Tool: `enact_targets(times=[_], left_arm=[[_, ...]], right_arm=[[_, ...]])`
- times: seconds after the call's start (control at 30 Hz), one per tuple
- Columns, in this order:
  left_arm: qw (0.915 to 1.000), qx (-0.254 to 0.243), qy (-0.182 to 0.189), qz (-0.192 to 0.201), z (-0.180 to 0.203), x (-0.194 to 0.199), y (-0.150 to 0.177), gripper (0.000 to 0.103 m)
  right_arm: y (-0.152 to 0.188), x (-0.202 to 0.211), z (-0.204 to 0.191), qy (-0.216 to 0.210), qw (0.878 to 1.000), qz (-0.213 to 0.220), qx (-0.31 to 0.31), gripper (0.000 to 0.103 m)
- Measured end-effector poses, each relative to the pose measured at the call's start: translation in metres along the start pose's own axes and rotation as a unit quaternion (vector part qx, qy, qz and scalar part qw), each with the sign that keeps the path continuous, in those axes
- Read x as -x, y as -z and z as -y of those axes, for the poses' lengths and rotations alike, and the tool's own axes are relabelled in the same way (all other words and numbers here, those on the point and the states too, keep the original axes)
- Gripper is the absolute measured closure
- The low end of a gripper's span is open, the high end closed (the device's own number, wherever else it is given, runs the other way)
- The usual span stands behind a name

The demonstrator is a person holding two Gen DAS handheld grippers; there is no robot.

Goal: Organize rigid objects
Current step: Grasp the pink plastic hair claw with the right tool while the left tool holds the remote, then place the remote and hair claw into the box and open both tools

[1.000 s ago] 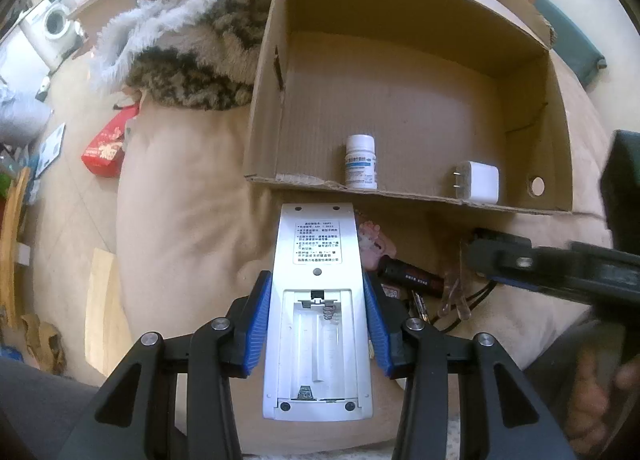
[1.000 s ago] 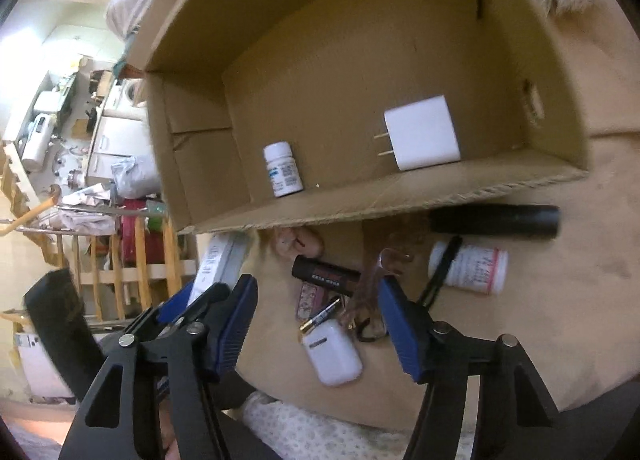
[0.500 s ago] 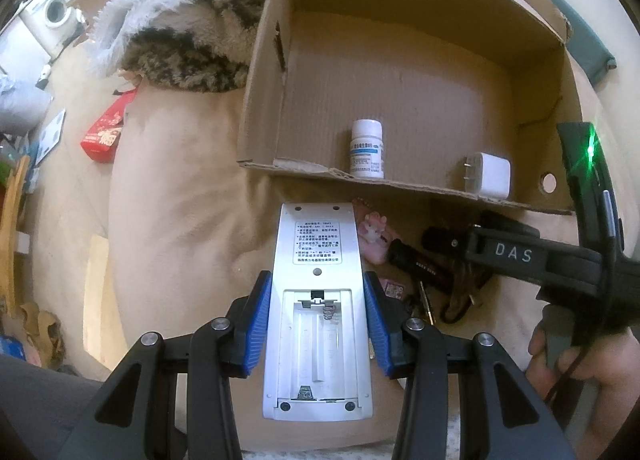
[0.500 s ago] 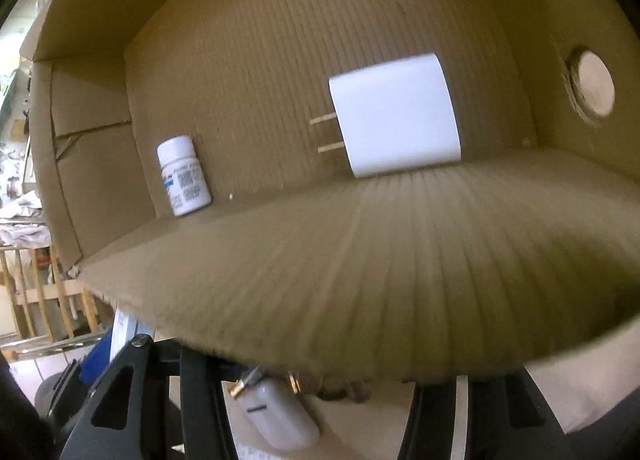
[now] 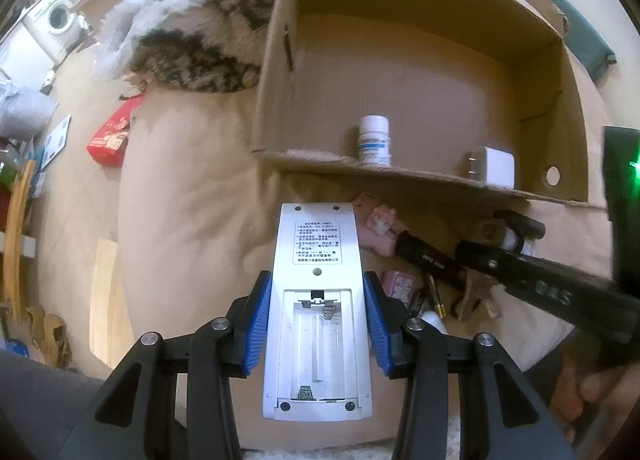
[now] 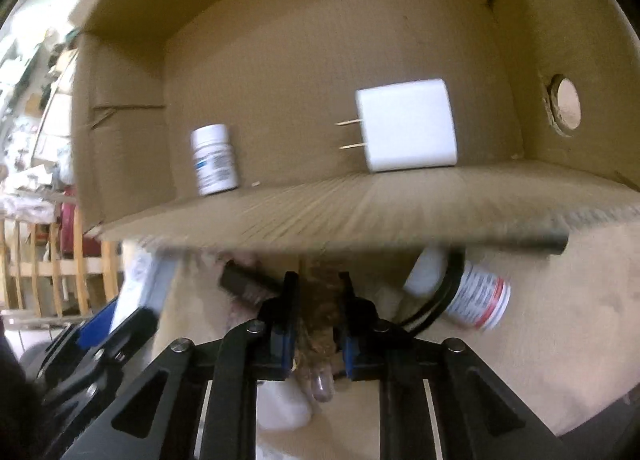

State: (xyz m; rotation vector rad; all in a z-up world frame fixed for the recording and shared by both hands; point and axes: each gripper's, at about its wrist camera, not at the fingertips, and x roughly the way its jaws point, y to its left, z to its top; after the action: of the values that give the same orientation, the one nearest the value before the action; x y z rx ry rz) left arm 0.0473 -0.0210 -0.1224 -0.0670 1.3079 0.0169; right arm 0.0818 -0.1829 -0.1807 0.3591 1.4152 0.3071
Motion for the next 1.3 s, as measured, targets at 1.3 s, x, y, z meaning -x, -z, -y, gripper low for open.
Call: enact_targets(times=[1.3], left_arm=[[0.9863,-0.021,-0.007,0.163,0.023,0.086,-0.068,0.063]], right_arm=[[-0.045,0.153,0.013,-0.098,0.979,0.166,0.065,0.084]])
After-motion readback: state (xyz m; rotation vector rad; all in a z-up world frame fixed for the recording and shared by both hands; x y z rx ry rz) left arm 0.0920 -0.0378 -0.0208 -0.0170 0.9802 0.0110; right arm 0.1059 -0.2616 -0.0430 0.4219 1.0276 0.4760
